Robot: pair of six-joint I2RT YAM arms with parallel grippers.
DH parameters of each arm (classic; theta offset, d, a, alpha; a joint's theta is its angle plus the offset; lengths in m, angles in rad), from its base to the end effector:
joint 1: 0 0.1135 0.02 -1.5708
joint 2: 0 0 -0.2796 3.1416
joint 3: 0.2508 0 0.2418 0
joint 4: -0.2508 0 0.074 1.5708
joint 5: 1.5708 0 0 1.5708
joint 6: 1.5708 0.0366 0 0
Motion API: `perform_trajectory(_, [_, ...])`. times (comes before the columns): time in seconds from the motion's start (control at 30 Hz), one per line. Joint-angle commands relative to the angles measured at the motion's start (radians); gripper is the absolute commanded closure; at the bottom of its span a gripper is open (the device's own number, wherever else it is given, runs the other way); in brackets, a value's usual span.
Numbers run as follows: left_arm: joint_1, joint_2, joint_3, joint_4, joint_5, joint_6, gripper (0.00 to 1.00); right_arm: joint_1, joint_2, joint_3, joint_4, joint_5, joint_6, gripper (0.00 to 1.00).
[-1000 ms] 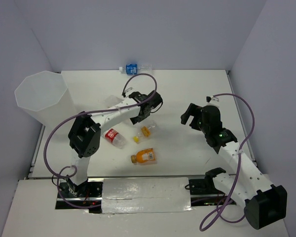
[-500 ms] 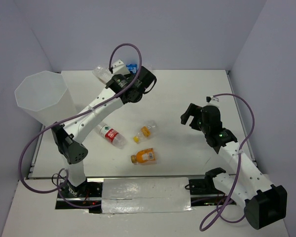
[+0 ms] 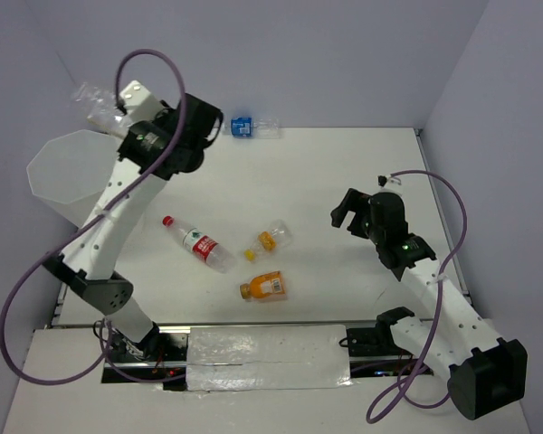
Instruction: Put the plastic bottles in the bin
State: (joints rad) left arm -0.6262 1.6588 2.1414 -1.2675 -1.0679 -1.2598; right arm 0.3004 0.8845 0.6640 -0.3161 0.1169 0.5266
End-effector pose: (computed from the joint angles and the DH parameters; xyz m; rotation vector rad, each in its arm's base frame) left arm 0.2530 -0.1434 0.4891 -1.0144 1.6283 0.0220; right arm 0.1726 0.0490 0.2807 0.3100 2.1028 0.3716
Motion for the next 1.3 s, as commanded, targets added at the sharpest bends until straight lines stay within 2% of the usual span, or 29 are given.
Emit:
perform_trajectory(0.0, [0.094, -0.137, -0.088, -0.003, -0.052, 0.02, 1.0, 0.0, 0.01, 0.051, 0.011, -0.009, -0.004, 0.0])
perform_trajectory(0.27, [0.253, -0.28, -0.239, 0.072, -0.014, 0.066, 1.0, 0.002, 0.027, 0.06, 0.023, -0.048, 0.015, 0.0])
perform_trajectory(0.4, [0.341, -0.321, -0.359, 0.138, 0.063, 0.088, 1.0, 0.003, 0.028, 0.065, 0.026, -0.057, 0.019, 0.0])
perform_trajectory(0.67, [0.405, -0.323, -0.454, 0.221, 0.235, 0.114, 1.0, 0.003, 0.025, 0.072, 0.014, -0.053, 0.015, 0.0])
perform_trajectory(1.07, [0.436, -0.31, -0.472, 0.258, 0.316, 0.112, 0.99, 0.003, 0.016, 0.049, 0.014, -0.052, 0.021, 0.0])
perform_trajectory(1.1, [0.439, -0.31, -0.474, 0.258, 0.322, 0.111, 0.95, 0.003, 0.016, 0.051, 0.014, -0.052, 0.019, 0.0])
perform_trajectory(1.17, [0.441, -0.31, -0.474, 0.252, 0.324, 0.105, 0.7, 0.003, 0.016, 0.049, 0.015, -0.052, 0.021, 0.0])
perform_trajectory(1.2, [0.441, -0.309, -0.472, 0.25, 0.324, 0.103, 0.53, 0.003, 0.018, 0.048, 0.017, -0.052, 0.021, 0.0])
perform_trajectory(1.23, [0.441, -0.31, -0.471, 0.25, 0.324, 0.105, 0.28, 0.003, 0.016, 0.048, 0.017, -0.054, 0.023, 0.0])
perform_trajectory(1.27, [0.441, -0.31, -0.466, 0.249, 0.322, 0.108, 0.19, 0.003, 0.018, 0.046, 0.017, -0.054, 0.023, 0.0])
